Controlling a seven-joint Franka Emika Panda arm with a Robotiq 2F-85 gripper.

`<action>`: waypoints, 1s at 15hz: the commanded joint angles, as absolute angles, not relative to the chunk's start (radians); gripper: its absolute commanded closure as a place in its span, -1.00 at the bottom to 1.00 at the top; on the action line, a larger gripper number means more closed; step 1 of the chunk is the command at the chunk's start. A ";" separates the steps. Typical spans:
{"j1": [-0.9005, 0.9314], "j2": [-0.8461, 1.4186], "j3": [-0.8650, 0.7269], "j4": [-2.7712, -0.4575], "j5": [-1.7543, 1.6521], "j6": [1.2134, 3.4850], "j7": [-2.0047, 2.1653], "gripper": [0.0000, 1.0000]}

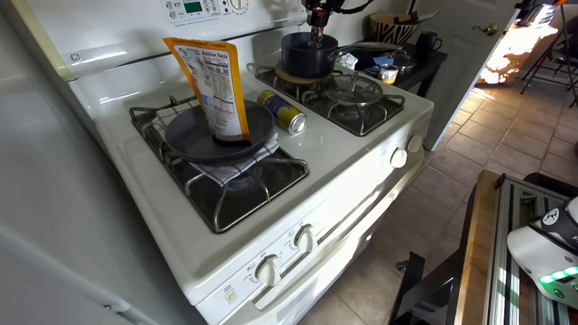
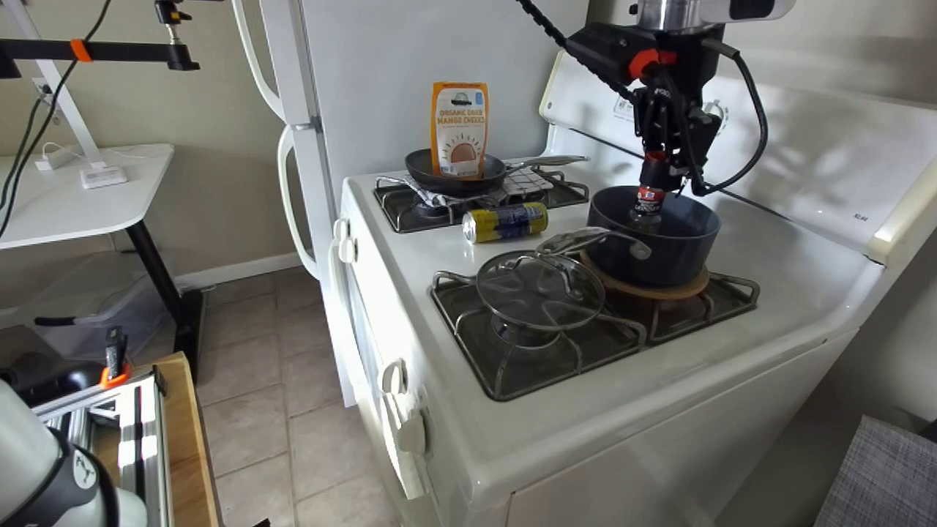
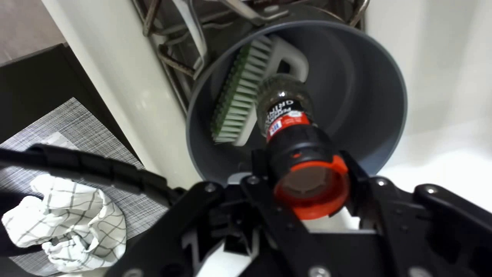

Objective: Put the spice bottle inside the pot

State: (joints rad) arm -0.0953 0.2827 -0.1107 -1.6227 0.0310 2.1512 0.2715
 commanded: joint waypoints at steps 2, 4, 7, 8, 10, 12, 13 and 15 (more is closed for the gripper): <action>-0.088 0.301 -0.121 -1.612 0.014 2.121 0.305 0.63; -0.089 0.296 -0.120 -1.605 0.016 2.118 0.304 0.63; -0.088 0.285 -0.120 -1.580 0.005 2.078 0.295 0.63; -0.087 0.286 -0.121 -1.572 -0.001 2.064 0.294 0.63; -0.080 0.286 -0.127 -1.562 -0.031 2.072 0.319 0.63; -0.080 0.287 -0.129 -1.551 -0.049 2.088 0.328 0.63; -0.079 0.292 -0.129 -1.543 -0.057 2.075 0.327 0.63; -0.080 0.297 -0.126 -1.538 -0.060 2.067 0.327 0.63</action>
